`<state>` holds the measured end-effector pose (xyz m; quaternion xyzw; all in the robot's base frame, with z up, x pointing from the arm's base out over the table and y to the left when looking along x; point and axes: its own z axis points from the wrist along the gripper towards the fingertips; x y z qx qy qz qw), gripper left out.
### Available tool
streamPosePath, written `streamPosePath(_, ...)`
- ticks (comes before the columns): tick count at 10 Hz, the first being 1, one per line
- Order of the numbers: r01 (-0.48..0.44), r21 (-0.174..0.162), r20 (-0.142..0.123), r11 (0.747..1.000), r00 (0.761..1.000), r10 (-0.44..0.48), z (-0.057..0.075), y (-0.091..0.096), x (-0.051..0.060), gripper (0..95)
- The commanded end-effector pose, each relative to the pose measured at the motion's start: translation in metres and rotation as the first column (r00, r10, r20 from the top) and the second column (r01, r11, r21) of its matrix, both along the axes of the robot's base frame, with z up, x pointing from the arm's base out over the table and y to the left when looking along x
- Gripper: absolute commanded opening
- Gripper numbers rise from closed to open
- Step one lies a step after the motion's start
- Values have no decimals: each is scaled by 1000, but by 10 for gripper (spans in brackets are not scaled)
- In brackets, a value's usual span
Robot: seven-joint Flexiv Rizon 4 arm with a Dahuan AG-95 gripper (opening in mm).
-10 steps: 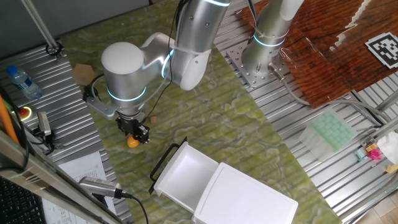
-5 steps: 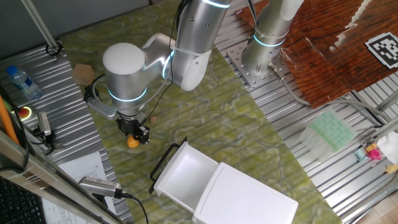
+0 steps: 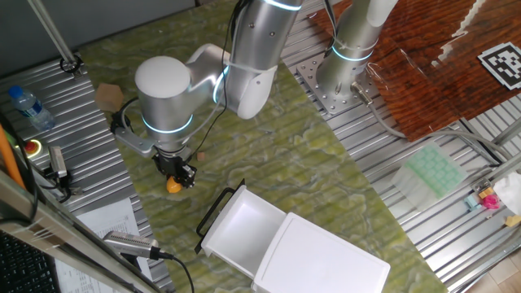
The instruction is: Put things in the drawer
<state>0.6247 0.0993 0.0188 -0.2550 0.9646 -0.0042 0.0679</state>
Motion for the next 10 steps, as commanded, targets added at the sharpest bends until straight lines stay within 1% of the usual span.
streamPosePath(1,-3,-5,-3,1000,1000,3,1,-1,0,380)
streamPosePath(2,-2,-9,-2,1000,1000,2,0,-1,0,380)
streamPosePath(4,8,-8,-3,1000,1000,-8,0,-1,0,0)
streamPosePath(6,8,-6,-3,1000,1000,-8,3,-1,0,0)
streamPosePath(7,8,-6,-4,1000,1000,-8,7,-1,1,0)
streamPosePath(10,7,0,-17,1000,1000,-7,33,0,4,0)
